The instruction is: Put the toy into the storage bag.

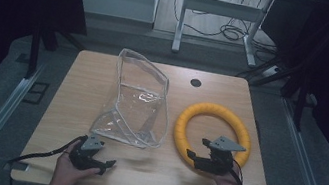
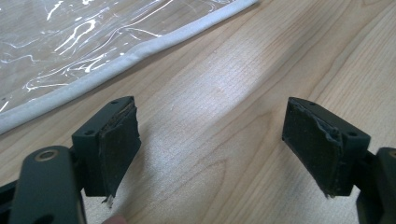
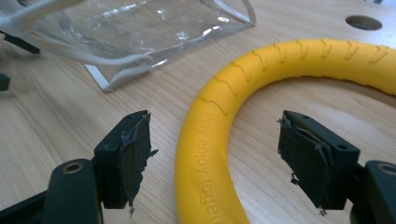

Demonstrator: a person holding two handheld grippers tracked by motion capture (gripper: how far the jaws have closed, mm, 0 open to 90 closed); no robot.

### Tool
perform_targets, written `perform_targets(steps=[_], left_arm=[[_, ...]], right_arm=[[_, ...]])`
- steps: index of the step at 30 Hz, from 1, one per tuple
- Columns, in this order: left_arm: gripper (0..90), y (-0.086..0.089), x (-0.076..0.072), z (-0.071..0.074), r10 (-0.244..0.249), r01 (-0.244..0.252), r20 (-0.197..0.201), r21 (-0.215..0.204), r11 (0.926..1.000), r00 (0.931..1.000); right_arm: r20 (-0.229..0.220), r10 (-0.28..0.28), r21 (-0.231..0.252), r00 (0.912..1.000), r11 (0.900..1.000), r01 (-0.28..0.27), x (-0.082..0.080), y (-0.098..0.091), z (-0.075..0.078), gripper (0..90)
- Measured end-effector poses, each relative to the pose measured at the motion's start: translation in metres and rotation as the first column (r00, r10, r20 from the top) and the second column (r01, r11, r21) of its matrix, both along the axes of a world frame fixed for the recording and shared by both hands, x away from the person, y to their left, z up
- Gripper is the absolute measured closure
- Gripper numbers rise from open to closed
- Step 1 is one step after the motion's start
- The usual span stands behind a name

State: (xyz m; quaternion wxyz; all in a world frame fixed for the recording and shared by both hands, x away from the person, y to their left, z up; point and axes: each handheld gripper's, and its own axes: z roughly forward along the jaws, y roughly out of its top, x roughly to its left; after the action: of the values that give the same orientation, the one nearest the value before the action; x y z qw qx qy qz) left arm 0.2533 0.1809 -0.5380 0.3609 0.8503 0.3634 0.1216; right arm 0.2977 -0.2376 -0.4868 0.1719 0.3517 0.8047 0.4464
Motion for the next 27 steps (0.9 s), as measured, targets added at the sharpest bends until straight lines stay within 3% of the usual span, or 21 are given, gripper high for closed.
perform_targets(steps=[4, 8, 12, 27], left_arm=[[18.9, -0.001, 0.0002, -0.0017, -0.002, 0.002, -0.005, 0.004, 1.0, 1.0], [18.9, -0.0009, -0.0004, -0.001, -0.003, 0.003, -0.002, 0.0, 1.0, 1.0], [18.9, -0.0007, -0.0005, -0.0007, -0.002, 0.002, -0.002, -0.002, 1.0, 1.0], [18.9, -0.001, -0.0003, -0.001, 0.0, 0.0, -0.001, 0.0, 1.0, 1.0]], right_arm=[[0.02, -0.021, 0.009, 0.9996, 0.9997, 0.021, 0.0006, -0.0012, 0.0002, 25.2], [-0.02, -0.026, 0.05, 0.9994, 0.9984, 0.027, 0.003, -0.0042, 0.0, 25.9], [-0.028, -0.009, 0.09, 0.9996, 0.9958, 0.012, 0.0032, -0.0071, 0.0016, 26.9], [-0.026, -0.025, 0.029, 0.9994, 0.9992, 0.026, 0.0009, -0.0064, 0.0012, 27.5]])
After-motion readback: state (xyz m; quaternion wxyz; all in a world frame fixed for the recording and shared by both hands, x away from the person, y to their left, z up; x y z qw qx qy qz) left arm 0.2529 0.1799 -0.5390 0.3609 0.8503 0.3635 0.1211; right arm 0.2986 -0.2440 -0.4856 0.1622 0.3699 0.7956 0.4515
